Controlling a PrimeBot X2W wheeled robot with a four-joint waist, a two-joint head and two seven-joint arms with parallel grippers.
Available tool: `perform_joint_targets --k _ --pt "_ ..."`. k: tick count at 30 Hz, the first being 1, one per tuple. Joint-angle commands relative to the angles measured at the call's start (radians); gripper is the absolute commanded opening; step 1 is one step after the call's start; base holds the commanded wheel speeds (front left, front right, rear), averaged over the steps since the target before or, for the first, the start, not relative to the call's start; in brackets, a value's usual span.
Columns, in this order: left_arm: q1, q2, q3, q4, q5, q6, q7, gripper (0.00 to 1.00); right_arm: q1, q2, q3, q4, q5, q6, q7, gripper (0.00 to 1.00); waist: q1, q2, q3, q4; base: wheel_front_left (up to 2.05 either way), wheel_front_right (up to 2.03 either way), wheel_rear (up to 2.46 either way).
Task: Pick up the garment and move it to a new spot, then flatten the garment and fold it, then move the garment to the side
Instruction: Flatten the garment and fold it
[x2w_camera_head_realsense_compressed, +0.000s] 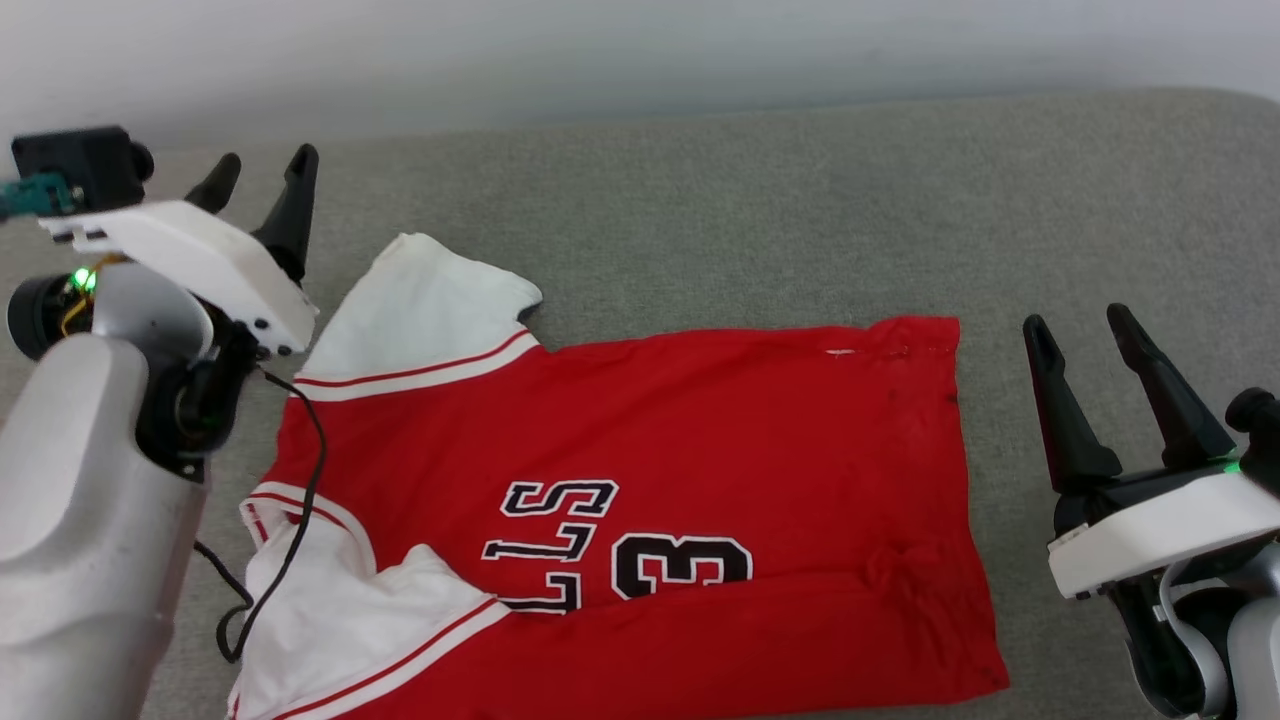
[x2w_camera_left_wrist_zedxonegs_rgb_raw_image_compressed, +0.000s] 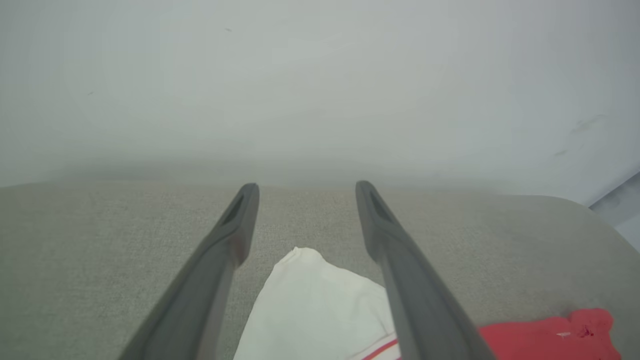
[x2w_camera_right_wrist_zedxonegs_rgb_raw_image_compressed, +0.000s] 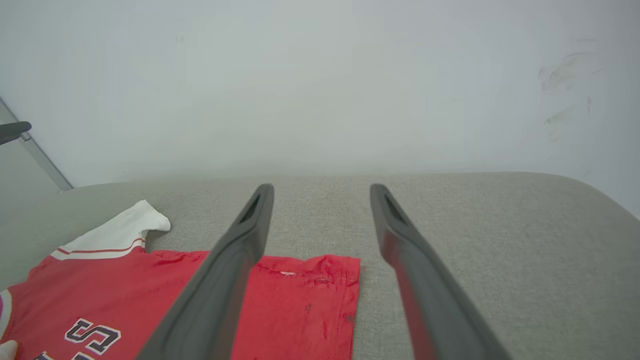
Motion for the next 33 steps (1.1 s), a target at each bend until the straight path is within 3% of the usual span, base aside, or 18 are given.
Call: perform_joint_targets --k 1,6,12,18,23,24,25,26,27,33 --pt "-0.022 0.002 -0.005 0.015 -0.006 -0.012 0.017 1.0 -0.016 0.005 0.0 0.0 -0.006 0.0 -0.002 1.0 -0.0001 -0.0001 0.062 -0.049 0.0 0.0 0.0" --pt "-0.159 0.05 -0.063 0.138 -0.038 -0.086 0.249 1.0 -0.043 0.015 0.015 0.007 -0.006 0.0 -0.004 1.0 -0.0001 -0.0001 0.113 -0.094 0.0 0.0 0.0" --pt "-0.241 0.122 -0.131 0.245 -0.045 -0.111 0.518 1.0 -0.068 0.024 0.042 0.025 0.007 0.0 -0.009 1.0 -0.0001 -0.0001 0.159 -0.145 0.0 0.0 0.0" --pt "-0.285 0.168 -0.143 0.302 -0.053 -0.113 0.627 1.0 -0.087 0.024 0.065 0.039 0.03 0.0 -0.012 1.0 -0.0001 -0.0001 0.218 -0.187 0.0 0.0 0.0" --pt "-0.279 0.159 -0.149 0.352 -0.072 -0.098 0.682 1.0 -0.1 0.02 0.074 0.056 0.046 0.0 -0.014 1.0 -0.0001 -0.0001 0.252 -0.206 0.0 0.0 0.0" --pt "-0.271 0.154 -0.152 0.367 -0.077 -0.093 0.702 0.47 -0.101 0.017 0.075 0.062 0.048 0.0 -0.01 1.0 -0.0001 -0.0001 0.255 -0.208 0.0 0.0 0.0" --pt "-0.26 0.147 -0.157 0.381 -0.08 -0.087 0.72 0.32 -0.104 0.015 0.078 0.065 0.054 0.0 -0.009 1.0 -0.0001 -0.0001 0.257 -0.209 0.0 0.0 0.0" --pt "-0.251 0.141 -0.157 0.391 -0.087 -0.082 0.729 0.11 -0.108 0.013 0.08 0.068 0.06 0.0 -0.008 1.0 -0.0001 -0.0001 0.259 -0.21 0.0 0.0 0.0" --pt "-0.244 0.135 -0.156 0.4 -0.091 -0.076 0.731 0.0 -0.112 0.009 0.083 0.072 0.067 0.0 -0.003 1.0 -0.0001 -0.0001 0.26 -0.211 0.0 0.0 0.0" --pt "-0.212 0.106 -0.147 0.427 -0.106 -0.065 0.69 0.0 -0.134 -0.014 0.089 0.095 0.141 0.0 0.036 1.0 -0.0001 -0.0001 0.245 -0.198 0.0 0.0 0.0"
